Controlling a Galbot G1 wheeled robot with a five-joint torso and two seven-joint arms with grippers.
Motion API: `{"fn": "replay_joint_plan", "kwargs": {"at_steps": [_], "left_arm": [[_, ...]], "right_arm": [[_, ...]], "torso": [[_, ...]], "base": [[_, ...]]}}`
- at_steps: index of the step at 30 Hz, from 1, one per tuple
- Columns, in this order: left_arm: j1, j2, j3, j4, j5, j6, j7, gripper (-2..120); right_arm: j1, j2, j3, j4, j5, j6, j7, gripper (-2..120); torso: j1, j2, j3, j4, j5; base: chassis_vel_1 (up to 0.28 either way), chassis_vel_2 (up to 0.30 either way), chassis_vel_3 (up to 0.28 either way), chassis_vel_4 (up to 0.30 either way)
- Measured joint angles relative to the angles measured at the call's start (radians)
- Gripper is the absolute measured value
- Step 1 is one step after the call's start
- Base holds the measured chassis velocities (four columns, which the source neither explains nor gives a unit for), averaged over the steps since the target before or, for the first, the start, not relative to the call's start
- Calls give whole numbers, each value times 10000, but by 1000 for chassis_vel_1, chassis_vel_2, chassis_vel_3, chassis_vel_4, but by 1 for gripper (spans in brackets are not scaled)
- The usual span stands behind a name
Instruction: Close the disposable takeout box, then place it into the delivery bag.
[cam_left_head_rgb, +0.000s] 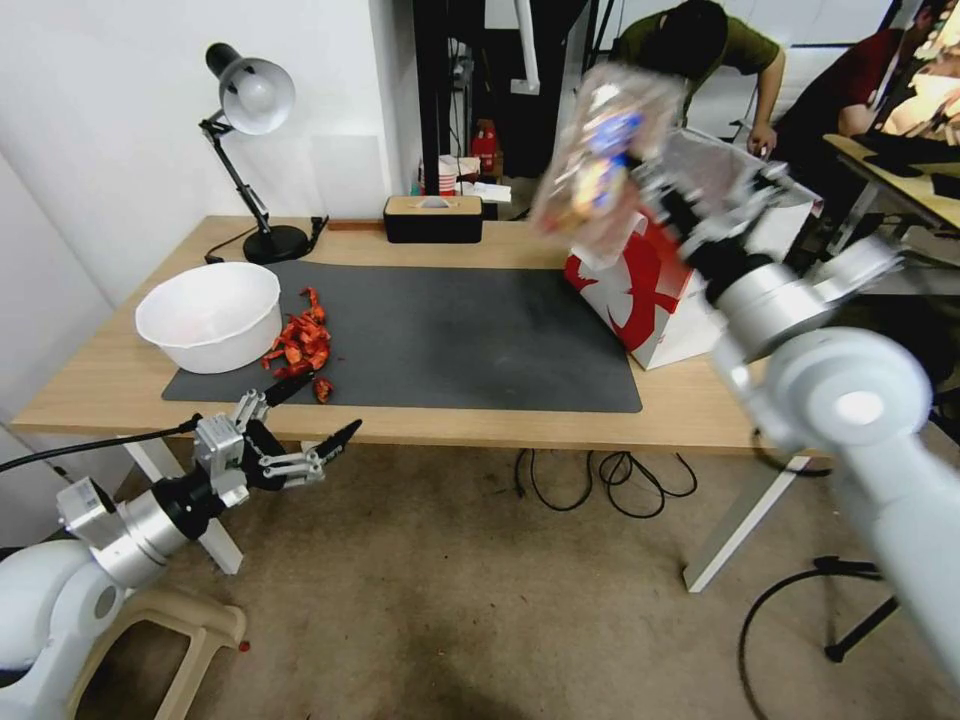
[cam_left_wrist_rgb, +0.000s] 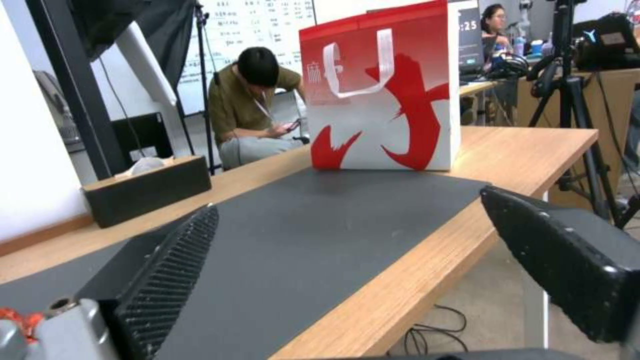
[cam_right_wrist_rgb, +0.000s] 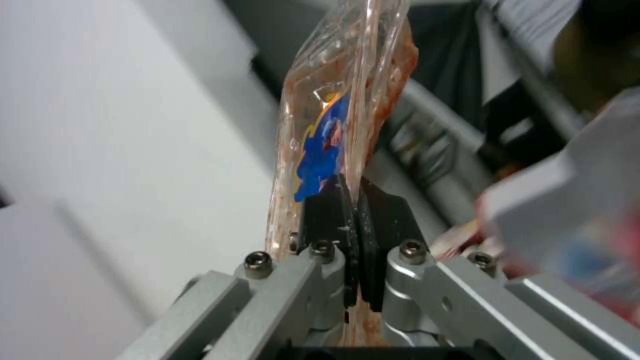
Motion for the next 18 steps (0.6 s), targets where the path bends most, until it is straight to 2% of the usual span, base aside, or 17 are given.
{"fn": "replay_joint_plan", "kwargs": {"at_steps": [2, 5, 10, 13, 14, 18], "left_arm": [[5, -3, 14, 8, 9, -3, -14, 99], [35, -17, 148, 105, 23, -12, -98, 100], [24, -87, 300, 191, 112, -40, -109, 100], [-45, -111, 418, 247, 140, -43, -110, 100], [-45, -111, 418, 247, 140, -43, -110, 100], [-17, -85, 459, 264, 141, -94, -121, 100]], "right_arm": [[170, -117, 104, -136, -54, 35, 149, 0], [1074, -620, 347, -999, -403, 55, 580, 0], [1726, -900, 257, -1931, -718, 6, 584, 0], [2212, -915, -182, -2987, -1922, -49, 447, 0], [2212, -915, -182, -2987, -1922, -49, 447, 0], [2312, -547, -863, -4078, -4178, -83, 145, 0]], "torso": [[0, 0, 0, 2, 0], [0, 0, 0, 6, -4], [0, 0, 0, 4, -6], [1, 0, 0, 4, -5], [1, 0, 0, 4, -5], [1, -1, 1, 6, -2]], "base": [[0, 0, 0, 0], [0, 0, 0, 0], [0, 0, 0, 0], [0, 0, 0, 0], [0, 0, 0, 0], [0, 0, 0, 0]]}}
